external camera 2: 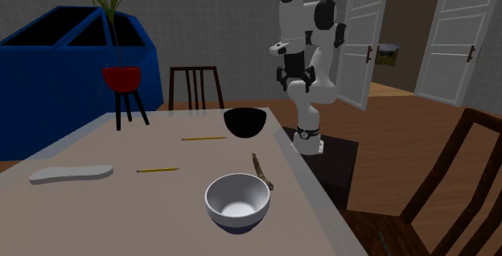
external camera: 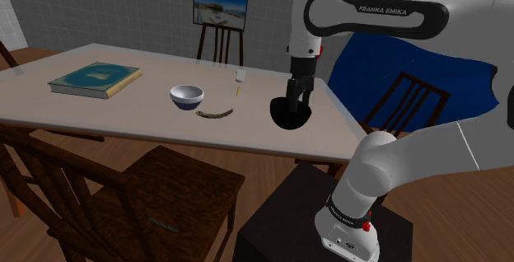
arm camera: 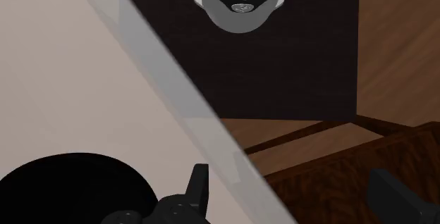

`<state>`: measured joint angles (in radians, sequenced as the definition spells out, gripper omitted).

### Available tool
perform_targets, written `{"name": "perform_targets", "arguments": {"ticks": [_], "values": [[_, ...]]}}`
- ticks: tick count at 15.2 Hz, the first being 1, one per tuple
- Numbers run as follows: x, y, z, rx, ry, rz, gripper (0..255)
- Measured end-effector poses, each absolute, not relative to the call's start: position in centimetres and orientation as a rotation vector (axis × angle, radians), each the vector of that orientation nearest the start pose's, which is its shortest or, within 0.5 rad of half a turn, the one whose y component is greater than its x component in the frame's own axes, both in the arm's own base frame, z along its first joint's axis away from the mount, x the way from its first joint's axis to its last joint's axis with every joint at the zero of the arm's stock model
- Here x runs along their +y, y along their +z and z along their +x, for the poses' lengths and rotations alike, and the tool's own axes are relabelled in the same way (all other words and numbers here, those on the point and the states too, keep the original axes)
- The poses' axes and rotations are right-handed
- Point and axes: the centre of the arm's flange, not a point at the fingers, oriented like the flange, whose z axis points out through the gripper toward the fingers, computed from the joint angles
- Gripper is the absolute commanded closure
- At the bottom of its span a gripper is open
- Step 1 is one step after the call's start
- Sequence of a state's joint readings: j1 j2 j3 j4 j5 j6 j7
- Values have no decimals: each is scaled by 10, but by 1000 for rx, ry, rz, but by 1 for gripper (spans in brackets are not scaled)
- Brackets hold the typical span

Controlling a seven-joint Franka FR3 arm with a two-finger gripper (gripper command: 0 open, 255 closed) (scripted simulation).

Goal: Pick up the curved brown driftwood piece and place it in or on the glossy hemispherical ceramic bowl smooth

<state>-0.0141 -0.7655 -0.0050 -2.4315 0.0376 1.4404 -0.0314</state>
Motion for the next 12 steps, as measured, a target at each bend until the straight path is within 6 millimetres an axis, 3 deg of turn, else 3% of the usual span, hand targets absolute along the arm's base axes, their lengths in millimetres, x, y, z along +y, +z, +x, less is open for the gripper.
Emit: {"name": "perform_targets", "arguments": {"ticks": [3,12], "values": [[-6,533,304,-74,332,-3079,0],[-15,485,394,-463,209,-3079,0]]}}
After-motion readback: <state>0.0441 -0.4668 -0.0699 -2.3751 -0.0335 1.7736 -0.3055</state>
